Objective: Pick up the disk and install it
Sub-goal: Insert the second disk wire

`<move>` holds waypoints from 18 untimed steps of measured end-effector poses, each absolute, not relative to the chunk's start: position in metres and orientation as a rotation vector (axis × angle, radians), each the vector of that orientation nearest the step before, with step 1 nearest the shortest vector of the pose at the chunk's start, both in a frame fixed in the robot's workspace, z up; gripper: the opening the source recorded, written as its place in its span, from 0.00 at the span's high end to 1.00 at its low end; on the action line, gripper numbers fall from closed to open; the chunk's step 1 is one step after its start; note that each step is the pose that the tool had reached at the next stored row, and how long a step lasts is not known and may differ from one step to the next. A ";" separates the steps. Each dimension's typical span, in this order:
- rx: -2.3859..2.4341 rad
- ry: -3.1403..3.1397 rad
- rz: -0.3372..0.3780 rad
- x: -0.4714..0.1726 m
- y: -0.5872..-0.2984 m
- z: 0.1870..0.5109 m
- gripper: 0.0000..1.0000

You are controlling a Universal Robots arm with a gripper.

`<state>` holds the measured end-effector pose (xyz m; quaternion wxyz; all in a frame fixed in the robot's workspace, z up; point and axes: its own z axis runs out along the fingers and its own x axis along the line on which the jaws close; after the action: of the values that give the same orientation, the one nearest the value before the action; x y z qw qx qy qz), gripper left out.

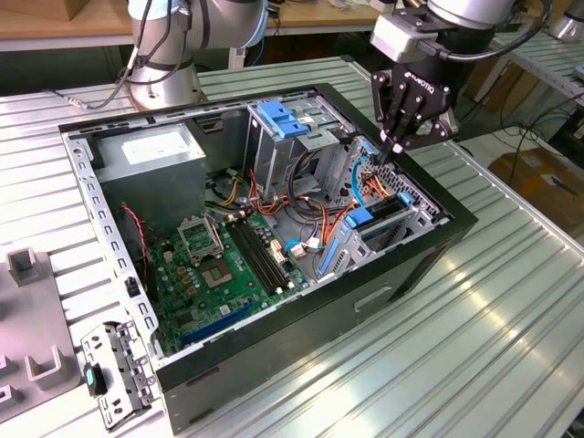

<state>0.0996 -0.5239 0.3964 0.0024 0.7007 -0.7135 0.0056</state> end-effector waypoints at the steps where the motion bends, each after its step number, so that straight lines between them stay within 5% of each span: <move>1: 2.197 -2.237 0.018 0.100 -0.523 0.397 0.89; 18: 2.152 -2.191 0.106 0.100 -0.493 0.392 0.89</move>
<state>0.0998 -0.4932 0.3919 0.0340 0.6999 -0.7126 0.0345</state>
